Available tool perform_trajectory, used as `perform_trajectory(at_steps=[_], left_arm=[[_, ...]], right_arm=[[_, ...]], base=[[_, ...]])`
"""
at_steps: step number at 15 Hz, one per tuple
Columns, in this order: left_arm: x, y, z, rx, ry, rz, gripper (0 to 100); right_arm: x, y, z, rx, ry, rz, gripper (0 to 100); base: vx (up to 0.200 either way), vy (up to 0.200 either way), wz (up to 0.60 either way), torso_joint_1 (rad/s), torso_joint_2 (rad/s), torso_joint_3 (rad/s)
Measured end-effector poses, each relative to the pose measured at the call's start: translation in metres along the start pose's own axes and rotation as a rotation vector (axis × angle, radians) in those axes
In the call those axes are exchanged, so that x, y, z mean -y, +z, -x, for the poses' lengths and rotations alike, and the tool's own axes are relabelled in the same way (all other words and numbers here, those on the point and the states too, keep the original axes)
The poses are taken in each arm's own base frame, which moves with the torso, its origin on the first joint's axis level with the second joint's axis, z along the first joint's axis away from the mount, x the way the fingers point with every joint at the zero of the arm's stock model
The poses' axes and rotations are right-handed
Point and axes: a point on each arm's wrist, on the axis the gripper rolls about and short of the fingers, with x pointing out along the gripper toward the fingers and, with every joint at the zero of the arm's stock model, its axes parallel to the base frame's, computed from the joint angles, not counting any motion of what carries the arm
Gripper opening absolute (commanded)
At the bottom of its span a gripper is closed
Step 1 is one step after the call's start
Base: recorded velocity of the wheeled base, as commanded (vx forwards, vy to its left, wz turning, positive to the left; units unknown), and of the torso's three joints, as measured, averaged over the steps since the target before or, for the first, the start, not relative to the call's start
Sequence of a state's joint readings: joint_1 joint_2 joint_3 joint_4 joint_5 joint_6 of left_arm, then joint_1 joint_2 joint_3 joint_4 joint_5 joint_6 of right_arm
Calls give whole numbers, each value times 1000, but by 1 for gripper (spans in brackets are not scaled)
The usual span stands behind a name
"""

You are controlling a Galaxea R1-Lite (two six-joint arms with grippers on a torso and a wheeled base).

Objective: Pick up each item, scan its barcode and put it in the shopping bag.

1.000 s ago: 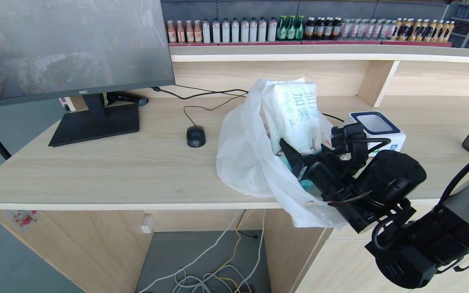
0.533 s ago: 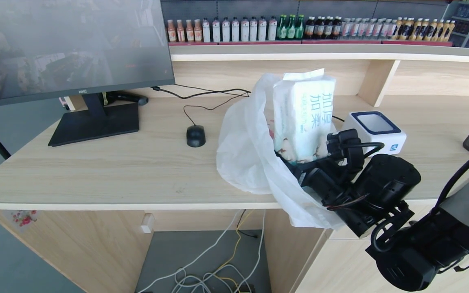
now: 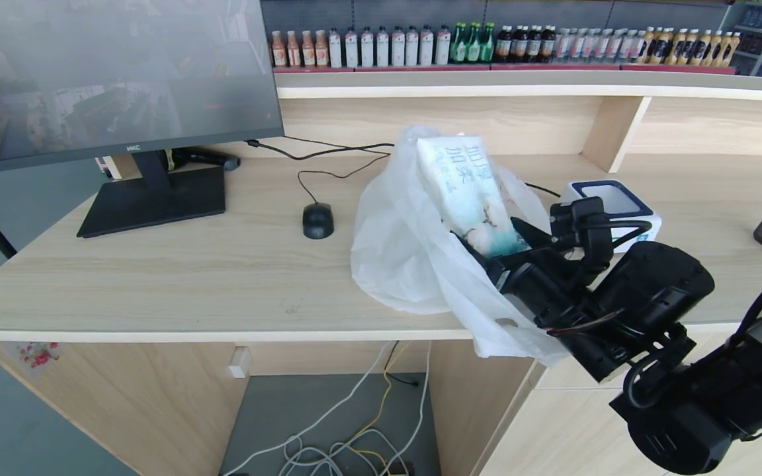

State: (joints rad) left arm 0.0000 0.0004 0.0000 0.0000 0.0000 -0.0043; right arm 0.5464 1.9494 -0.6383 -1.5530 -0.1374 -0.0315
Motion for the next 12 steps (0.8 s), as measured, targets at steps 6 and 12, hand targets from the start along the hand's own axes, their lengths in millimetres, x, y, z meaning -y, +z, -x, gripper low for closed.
perform_trajectory(at_steps=[6, 12], left_arm=[[0, 0, 0, 0, 0, 0, 100], [0, 0, 0, 0, -1, 0, 100]], right_arm=[[1, 5, 2, 13, 0, -2, 100], [1, 6, 1, 20, 0, -4, 100]], base=[[0, 0, 0, 0, 0, 0], [0, 0, 0, 0, 0, 0]])
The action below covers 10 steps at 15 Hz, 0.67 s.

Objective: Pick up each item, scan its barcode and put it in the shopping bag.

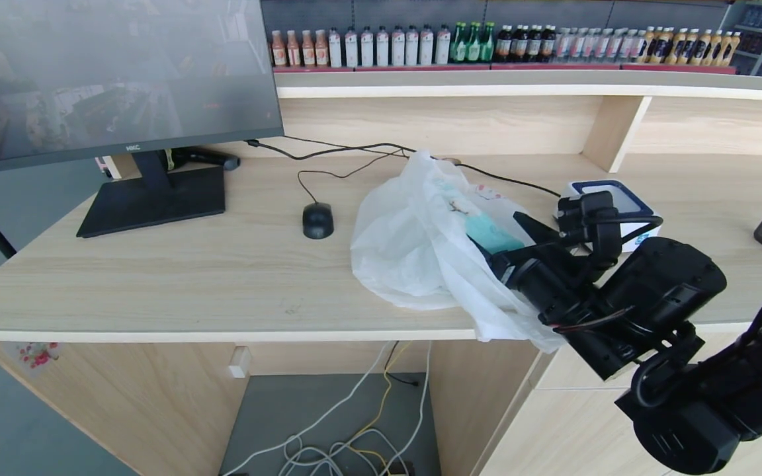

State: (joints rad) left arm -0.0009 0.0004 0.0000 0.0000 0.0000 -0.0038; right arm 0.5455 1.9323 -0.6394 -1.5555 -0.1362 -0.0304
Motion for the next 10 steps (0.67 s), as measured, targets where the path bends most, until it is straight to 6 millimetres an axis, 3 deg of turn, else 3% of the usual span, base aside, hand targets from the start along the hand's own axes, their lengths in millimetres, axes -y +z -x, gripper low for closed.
perform_trajectory(at_steps=[6, 10], left_arm=[[0, 0, 0, 0, 0, 0, 100], [0, 0, 0, 0, 1, -7, 100]], right_arm=[[0, 23, 9, 56, 8, -9, 100], [3, 52, 26, 127, 4, -12, 100]], base=[[0, 0, 0, 0, 0, 0], [0, 0, 0, 0, 0, 0]])
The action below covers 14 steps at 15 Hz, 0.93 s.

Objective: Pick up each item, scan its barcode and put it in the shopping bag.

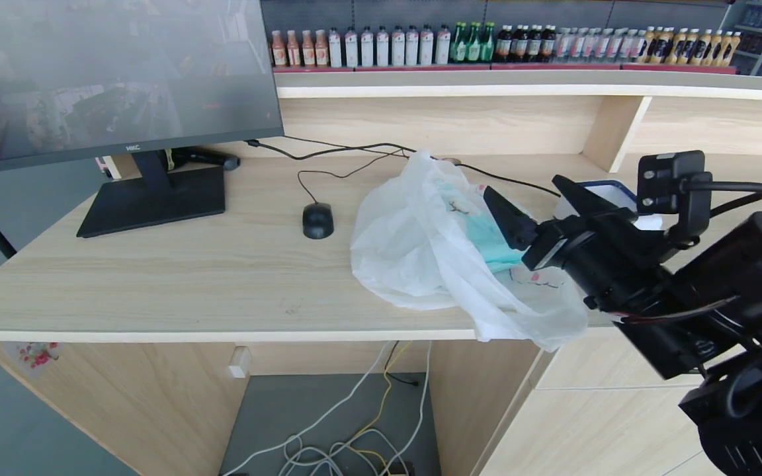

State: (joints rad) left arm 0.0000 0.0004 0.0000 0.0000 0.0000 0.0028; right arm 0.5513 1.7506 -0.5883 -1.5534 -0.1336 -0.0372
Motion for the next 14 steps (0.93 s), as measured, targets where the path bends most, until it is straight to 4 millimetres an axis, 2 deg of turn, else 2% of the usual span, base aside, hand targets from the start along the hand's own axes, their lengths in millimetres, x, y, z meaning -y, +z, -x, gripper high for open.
perform_trajectory(at_steps=[3, 6, 7, 9, 13, 14], left_arm=[[0, 0, 0, 0, -2, 0, 100], [0, 0, 0, 0, -2, 3, 100], [0, 0, 0, 0, -1, 3, 100], [0, 0, 0, 0, 0, 2, 100], [0, 0, 0, 0, -2, 1, 100], [0, 0, 0, 0, -1, 2, 100]], right_arm=[[4, 28, 16, 51, 4, 10, 100], [7, 41, 38, 60, 30, 28, 100], [9, 41, 44, 54, 25, 33, 100], [16, 41, 50, 63, 0, 45, 100], [23, 36, 46, 52, -31, 57, 100], [23, 35, 44, 50, -30, 56, 100]], base=[[0, 0, 0, 0, 0, 0], [0, 0, 0, 0, 0, 0], [-200, 0, 0, -12, 7, 2], [0, 0, 0, 0, 0, 0], [0, 0, 0, 0, 0, 0], [0, -200, 0, 12, 17, -7]])
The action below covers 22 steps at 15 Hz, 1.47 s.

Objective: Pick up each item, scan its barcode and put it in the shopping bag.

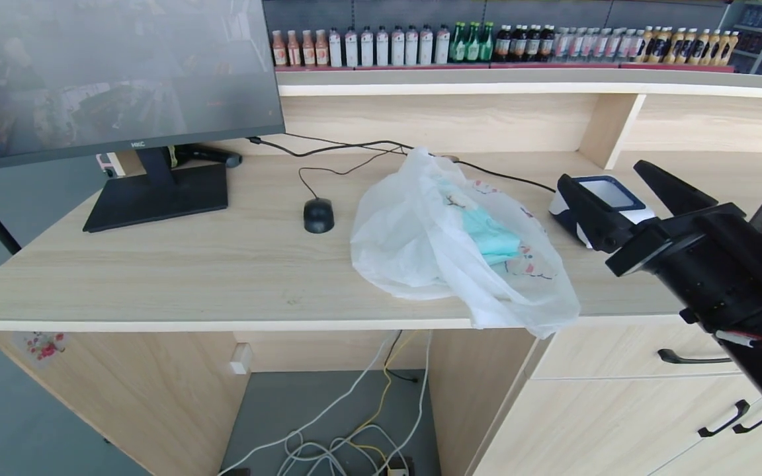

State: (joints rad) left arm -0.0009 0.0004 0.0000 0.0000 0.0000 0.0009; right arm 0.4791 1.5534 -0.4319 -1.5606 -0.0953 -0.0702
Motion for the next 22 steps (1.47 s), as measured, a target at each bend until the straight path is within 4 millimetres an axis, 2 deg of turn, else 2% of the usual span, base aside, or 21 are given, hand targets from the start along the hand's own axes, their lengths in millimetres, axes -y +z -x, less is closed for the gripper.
perform_trajectory(at_steps=[3, 13, 22], left_arm=[[0, 0, 0, -1, -1, 0, 100], [0, 0, 0, 0, 1, 13, 100], [0, 0, 0, 0, 1, 13, 100]], right_arm=[[-1, -3, -8, 5, -1, 0, 100], [-2, -16, -6, -48, 7, 7, 100], [-2, -15, -3, -47, 6, 7, 100]], base=[[0, -200, 0, -4, 1, 2], [0, -200, 0, 6, 1, 0], [0, -200, 0, 0, 4, 1]])
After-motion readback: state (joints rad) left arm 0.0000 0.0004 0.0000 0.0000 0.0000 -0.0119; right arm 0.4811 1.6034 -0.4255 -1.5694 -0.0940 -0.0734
